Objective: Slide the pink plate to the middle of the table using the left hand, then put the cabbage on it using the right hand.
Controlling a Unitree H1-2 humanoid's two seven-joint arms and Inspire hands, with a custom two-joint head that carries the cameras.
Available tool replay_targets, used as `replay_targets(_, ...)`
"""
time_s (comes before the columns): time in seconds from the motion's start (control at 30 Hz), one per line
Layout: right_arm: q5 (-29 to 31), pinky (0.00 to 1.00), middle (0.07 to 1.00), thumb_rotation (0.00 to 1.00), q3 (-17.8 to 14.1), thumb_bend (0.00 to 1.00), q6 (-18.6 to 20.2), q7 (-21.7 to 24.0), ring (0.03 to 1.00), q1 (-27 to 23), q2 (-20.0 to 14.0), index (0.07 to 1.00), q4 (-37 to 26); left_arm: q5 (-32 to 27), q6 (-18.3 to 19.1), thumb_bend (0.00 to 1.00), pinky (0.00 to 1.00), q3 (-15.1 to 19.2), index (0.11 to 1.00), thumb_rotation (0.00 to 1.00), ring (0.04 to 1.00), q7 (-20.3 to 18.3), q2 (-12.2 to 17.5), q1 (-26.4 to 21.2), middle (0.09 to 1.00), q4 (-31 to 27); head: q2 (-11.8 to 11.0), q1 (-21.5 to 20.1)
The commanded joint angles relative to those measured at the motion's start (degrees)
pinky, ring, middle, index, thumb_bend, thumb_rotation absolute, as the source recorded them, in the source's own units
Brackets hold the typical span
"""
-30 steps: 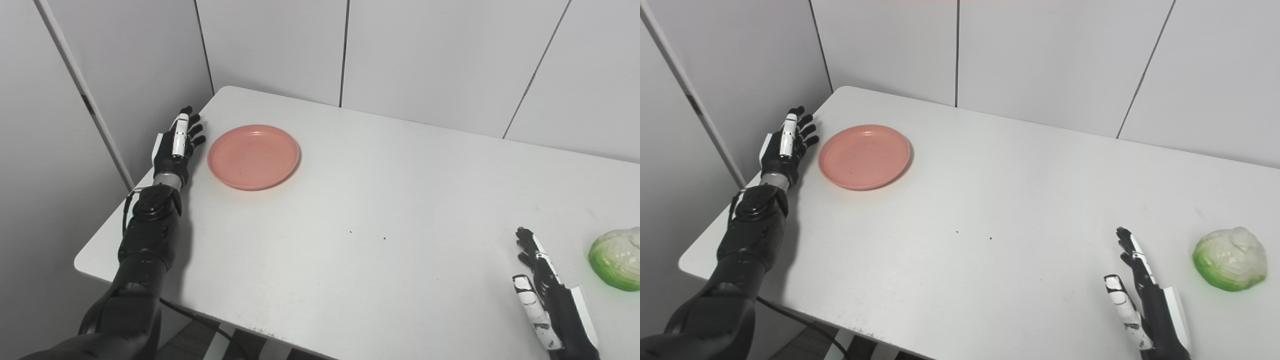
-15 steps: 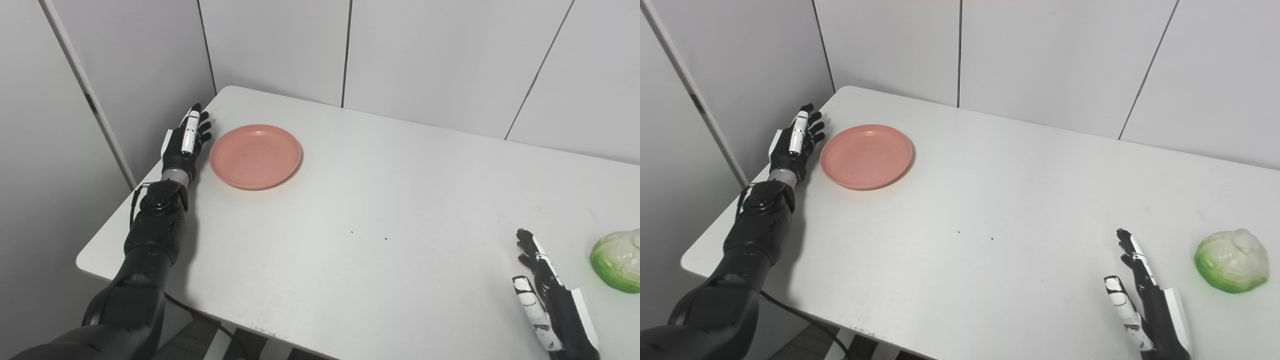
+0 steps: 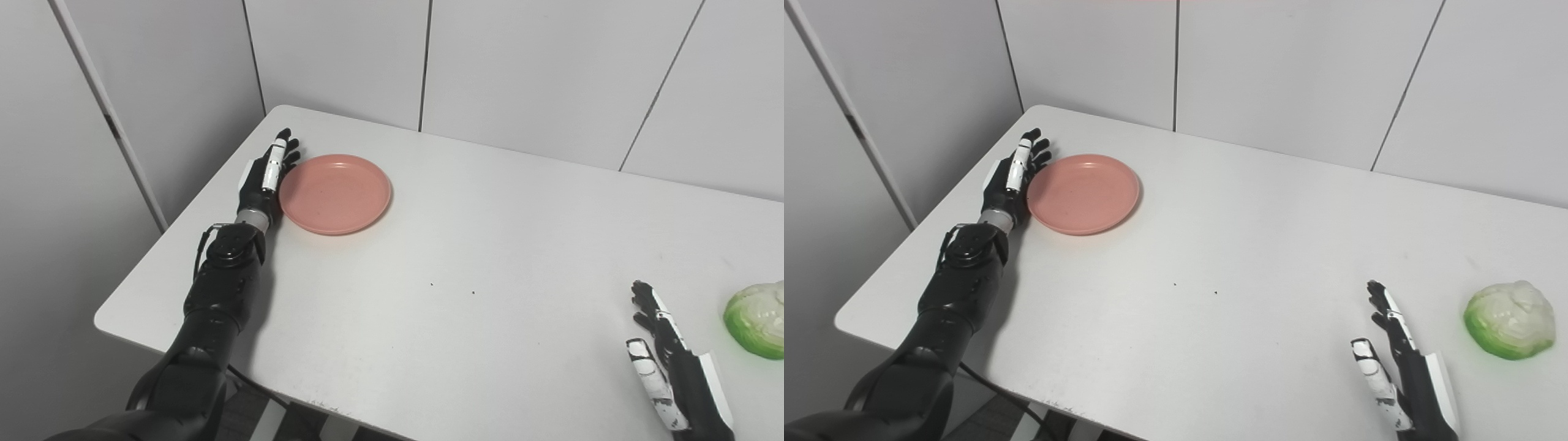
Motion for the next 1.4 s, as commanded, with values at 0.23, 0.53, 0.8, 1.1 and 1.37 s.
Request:
replay_targets(0.23,-0.6,0.91,0.945,1.0,0.7,0.36,1.9,0.0,0.938,0.5,0.8,0.937,1.0,-1.6,5.5,0.41,0.95,-3.0,0.94,1.0,0.952,-4.2,-3.1,1.5,0.956,-4.3,0.7,-1.1)
replay_targets(0.53,-0.9,0.9,0.938,1.0,0.7,0.34,2.2,-0.4,0.93,0.6,1.6,0.929,0.7,-3.7,9.2,0.41,0.96,-4.4,0.945,1.0,0.955,-5.8,-5.5,3.1,0.958,-9.2,1.1,-2.2)
replay_targets(0.8,-1.4,0.89,0.932,1.0,0.8,0.3,1.2,-0.8,0.927,0.4,1.9,0.925,1.2,-5.2,12.2,0.4,0.95,-6.4,0.953,1.0,0.952,-7.0,-7.7,4.3,0.958,-13.2,2.0,-3.7)
replay_targets(1.1,-2.8,0.88,0.927,1.0,1.1,0.35,2.6,-0.9,0.922,0.4,2.6,0.919,0.5,-4.9,14.4,0.42,0.95,-10.4,0.953,1.0,0.953,-7.9,-10.0,6.1,0.961,-18.0,2.7,-6.1)
replay_targets(1.37,-4.2,0.88,0.926,1.0,1.4,0.34,3.3,-1.0,0.92,0.3,3.3,0.92,0.0,-4.0,18.1,0.42,0.94,-13.8,0.934,1.0,0.935,-7.6,-12.0,8.1,0.946,-23.4,3.3,-8.3)
